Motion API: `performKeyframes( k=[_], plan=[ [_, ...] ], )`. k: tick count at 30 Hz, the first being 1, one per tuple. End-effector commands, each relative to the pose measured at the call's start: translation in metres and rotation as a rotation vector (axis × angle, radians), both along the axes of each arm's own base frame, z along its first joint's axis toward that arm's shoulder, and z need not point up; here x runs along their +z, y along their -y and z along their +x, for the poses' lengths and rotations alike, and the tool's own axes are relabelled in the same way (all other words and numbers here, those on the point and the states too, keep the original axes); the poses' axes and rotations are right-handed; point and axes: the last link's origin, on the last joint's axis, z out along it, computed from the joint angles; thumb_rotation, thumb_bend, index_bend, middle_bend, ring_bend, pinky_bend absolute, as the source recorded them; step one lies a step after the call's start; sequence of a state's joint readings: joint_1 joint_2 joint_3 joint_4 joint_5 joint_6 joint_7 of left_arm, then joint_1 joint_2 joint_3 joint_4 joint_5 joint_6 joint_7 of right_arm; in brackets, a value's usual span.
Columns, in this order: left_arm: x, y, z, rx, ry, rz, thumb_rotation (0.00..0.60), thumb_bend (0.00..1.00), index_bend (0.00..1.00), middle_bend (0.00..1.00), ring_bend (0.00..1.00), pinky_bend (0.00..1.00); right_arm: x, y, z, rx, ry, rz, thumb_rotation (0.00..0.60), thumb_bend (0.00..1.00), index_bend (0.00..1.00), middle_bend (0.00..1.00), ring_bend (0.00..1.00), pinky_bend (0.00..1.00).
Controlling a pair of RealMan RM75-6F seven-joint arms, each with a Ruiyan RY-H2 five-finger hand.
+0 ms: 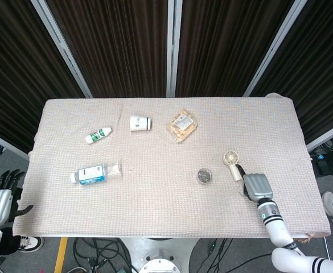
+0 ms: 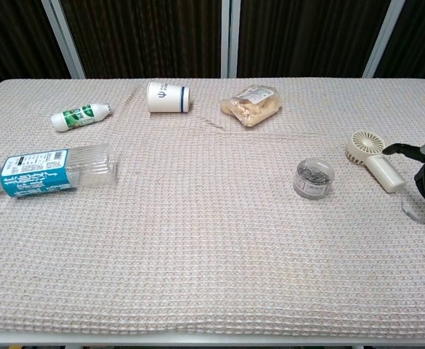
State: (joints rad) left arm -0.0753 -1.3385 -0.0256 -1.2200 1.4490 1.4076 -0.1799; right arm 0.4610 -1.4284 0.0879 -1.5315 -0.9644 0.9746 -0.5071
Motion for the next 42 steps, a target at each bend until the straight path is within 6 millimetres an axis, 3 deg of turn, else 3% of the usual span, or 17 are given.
performKeyframes(
  k=[1,36,42],
  plan=[
    [0.0,0.0,0.0,0.0,0.0,-0.001,0.6,0.01,0.11,0.07,0.02,0.14,-0.001,0.0,0.0,0.0,0.001,0.002,0.6,1.0,0.01,0.9,0.82,0.74],
    [0.0,-0.004,0.003,-0.006,0.004,-0.013,0.6,0.01,0.11,0.07,0.02,0.14,-0.011,0.002,-0.005,-0.06,0.016,0.051,0.6,1.0,0.06,0.9,0.82,0.74],
    [0.0,-0.004,0.003,-0.007,0.007,-0.008,0.6,0.01,0.11,0.07,0.02,0.14,-0.005,0.002,0.001,-0.031,0.039,0.014,0.6,1.0,0.06,0.9,0.82,0.74]
  ],
)
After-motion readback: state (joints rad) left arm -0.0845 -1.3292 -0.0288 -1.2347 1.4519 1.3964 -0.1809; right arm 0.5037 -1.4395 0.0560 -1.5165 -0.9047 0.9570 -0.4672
